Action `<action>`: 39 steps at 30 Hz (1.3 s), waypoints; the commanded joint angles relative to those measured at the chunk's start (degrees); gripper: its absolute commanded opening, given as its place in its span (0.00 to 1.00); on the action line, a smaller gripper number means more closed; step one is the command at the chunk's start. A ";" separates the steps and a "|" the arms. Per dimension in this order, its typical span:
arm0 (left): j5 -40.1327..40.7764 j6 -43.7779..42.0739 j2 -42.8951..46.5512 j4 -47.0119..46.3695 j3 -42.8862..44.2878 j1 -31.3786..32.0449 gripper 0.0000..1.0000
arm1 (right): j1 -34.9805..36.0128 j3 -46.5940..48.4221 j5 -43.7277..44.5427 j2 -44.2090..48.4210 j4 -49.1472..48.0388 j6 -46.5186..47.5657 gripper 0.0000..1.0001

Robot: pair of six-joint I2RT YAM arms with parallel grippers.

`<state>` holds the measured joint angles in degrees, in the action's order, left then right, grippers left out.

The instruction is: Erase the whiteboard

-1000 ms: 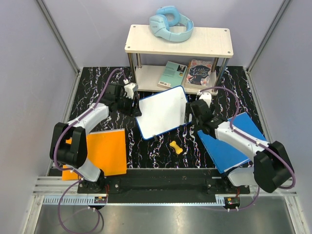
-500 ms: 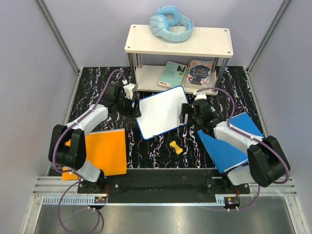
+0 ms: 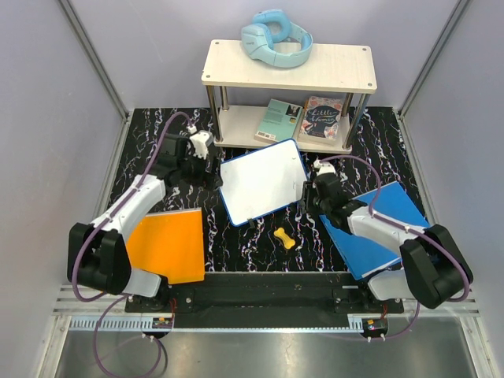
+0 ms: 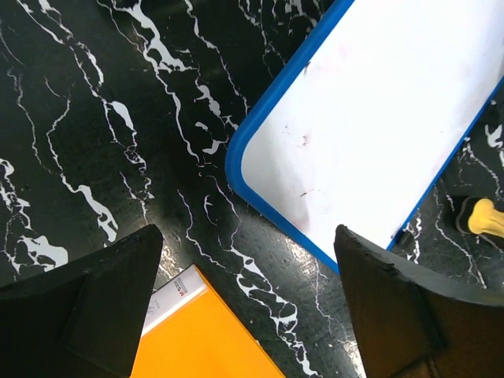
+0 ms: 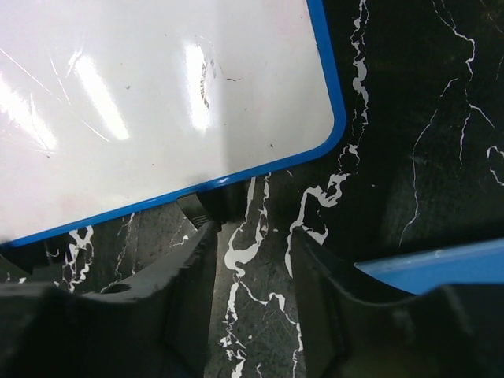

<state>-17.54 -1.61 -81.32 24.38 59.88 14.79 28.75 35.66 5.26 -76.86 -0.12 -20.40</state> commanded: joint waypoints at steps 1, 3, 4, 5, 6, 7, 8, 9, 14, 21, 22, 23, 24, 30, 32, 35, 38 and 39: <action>-1.52 1.34 3.36 -0.04 0.33 -0.20 0.93 | -0.10 1.78 1.59 -3.02 -2.78 -0.34 0.40; -2.58 1.43 4.32 0.40 0.07 -0.20 0.94 | -0.19 3.44 2.47 -5.57 -2.78 -0.69 0.30; -3.63 1.43 4.67 0.49 -0.02 -0.20 0.94 | -0.10 4.06 3.00 -6.54 -2.69 -0.69 0.24; -4.34 1.43 5.11 0.58 -0.28 -0.20 0.94 | -0.10 4.68 2.92 -8.38 -2.61 -0.69 0.19; -4.87 1.34 5.90 0.67 -0.29 -0.28 0.94 | -0.10 5.81 2.57 -9.26 -2.52 -0.60 0.17; -5.83 1.52 6.52 0.93 -0.29 -0.20 0.94 | -0.10 6.43 2.39 -10.14 -2.26 -0.69 0.15; -6.36 1.43 6.96 1.02 -0.29 -0.28 0.94 | -0.01 7.14 1.95 -11.46 -2.25 -0.69 0.14; -6.71 1.43 8.18 1.11 -0.29 -0.28 0.94 | -0.10 7.32 0.99 -11.82 -2.25 -0.69 0.13; -6.02 1.52 11.18 1.89 0.41 -0.37 0.96 | 0.16 7.06 -4.02 -12.18 -4.18 -0.25 0.12; -4.70 4.77 10.83 2.25 1.82 -1.25 0.96 | 4.81 6.35 -8.16 -12.08 -2.52 0.37 0.09; -4.52 5.03 10.83 2.16 2.34 -1.34 0.96 | 5.78 5.83 -8.16 -12.26 -2.43 0.71 0.09; -4.00 5.82 10.66 2.16 2.52 -1.43 0.96 | 7.88 5.56 -8.33 -12.26 -2.43 0.98 0.09; -2.86 6.17 10.65 2.16 2.79 -1.51 0.97 | 8.85 5.30 -7.46 -12.44 -2.25 0.81 0.09; -0.84 6.88 10.83 2.69 3.75 -2.39 0.99 | 11.41 3.02 -0.79 -11.22 -1.11 -3.76 0.08; 0.31 7.75 11.27 3.04 4.02 -2.48 0.99 | 11.41 2.75 3.42 -7.53 2.20 -4.91 0.10; 3.03 9.16 12.32 3.57 4.54 -2.66 0.99 | 11.41 4.24 7.30 -1.12 7.66 -4.91 0.21; 4.44 9.51 13.20 4.18 5.25 -2.66 0.99 | 11.33 6.61 9.67 5.74 12.15 -3.94 0.47; 5.05 9.60 13.46 4.10 5.51 -2.66 0.99 | 11.41 7.22 10.55 8.80 13.12 -3.77 0.68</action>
<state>-16.23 6.26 -70.85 28.40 62.15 12.34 40.12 38.89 9.13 -77.21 7.46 -24.32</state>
